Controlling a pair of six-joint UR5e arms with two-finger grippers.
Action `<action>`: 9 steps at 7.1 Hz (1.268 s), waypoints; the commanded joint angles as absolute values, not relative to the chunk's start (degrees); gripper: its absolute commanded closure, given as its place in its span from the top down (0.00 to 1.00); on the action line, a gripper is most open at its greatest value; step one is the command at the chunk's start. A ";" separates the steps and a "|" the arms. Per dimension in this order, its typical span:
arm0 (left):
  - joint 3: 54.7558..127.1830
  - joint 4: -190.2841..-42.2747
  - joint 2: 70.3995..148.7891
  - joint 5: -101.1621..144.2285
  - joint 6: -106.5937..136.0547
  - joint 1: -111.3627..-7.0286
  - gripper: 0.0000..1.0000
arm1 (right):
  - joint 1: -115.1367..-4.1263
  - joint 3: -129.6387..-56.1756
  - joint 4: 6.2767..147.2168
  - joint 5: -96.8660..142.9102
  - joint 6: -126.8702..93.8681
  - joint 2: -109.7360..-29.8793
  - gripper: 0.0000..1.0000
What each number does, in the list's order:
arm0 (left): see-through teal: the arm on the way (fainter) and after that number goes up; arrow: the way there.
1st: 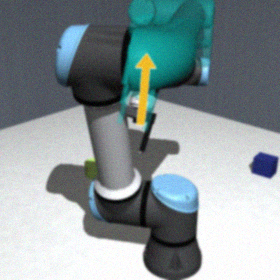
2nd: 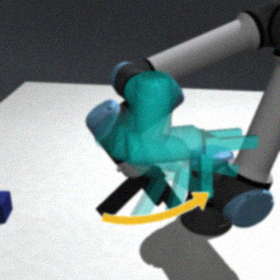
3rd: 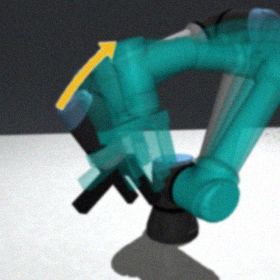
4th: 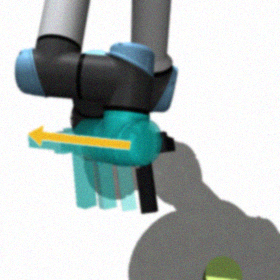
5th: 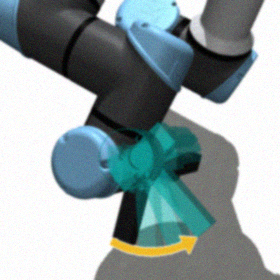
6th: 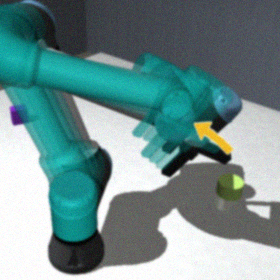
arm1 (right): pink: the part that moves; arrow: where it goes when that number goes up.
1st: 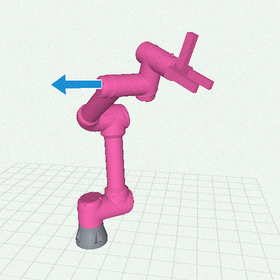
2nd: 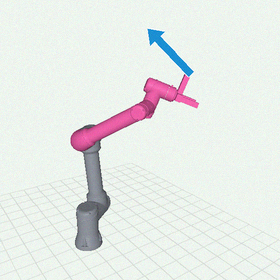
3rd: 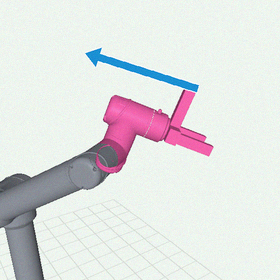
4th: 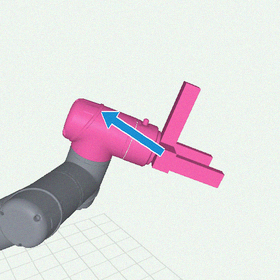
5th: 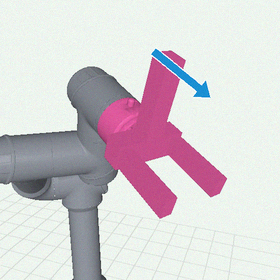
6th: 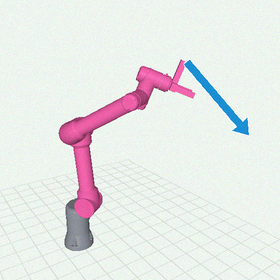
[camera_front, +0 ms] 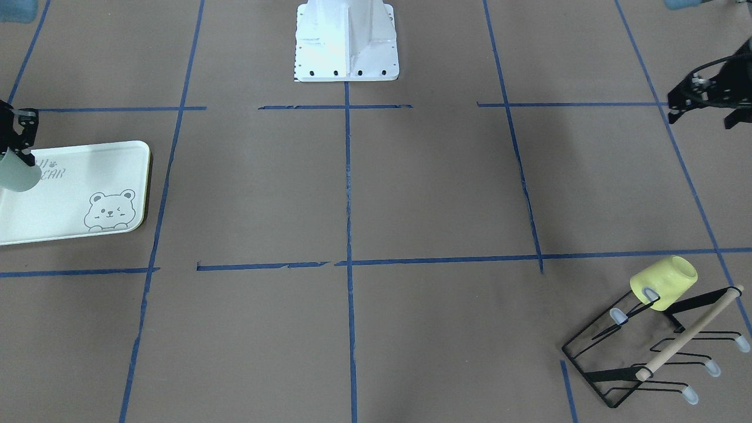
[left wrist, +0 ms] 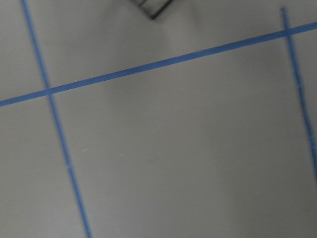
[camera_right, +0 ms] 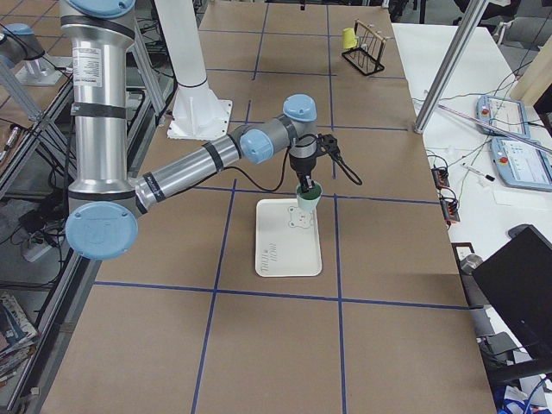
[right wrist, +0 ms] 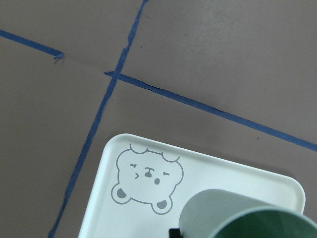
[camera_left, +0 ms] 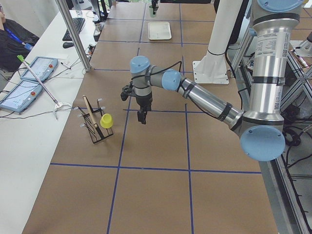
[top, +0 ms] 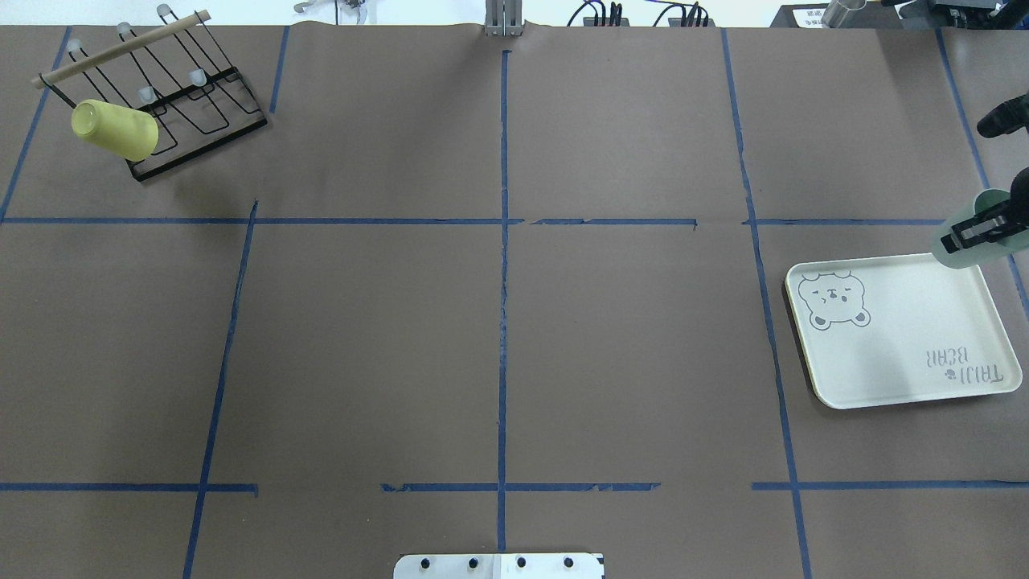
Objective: Left arm grabs green cup and hands to right arm on tray
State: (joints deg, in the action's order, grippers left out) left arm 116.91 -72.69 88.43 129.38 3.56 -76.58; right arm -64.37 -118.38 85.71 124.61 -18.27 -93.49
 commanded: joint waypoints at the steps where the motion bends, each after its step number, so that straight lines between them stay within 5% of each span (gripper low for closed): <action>1: 107.79 -72.86 83.42 134.81 -13.22 -89.78 1.00 | -65.39 -116.64 84.46 125.33 -18.02 -94.83 0.02; 5: 107.31 -81.55 74.36 135.00 -9.86 -94.39 1.00 | -65.30 -114.97 82.98 124.98 -19.50 -95.79 0.04; 9: 107.75 -81.65 74.44 135.00 -9.05 -94.39 1.00 | -53.84 -108.46 61.64 118.08 -41.51 -97.56 0.05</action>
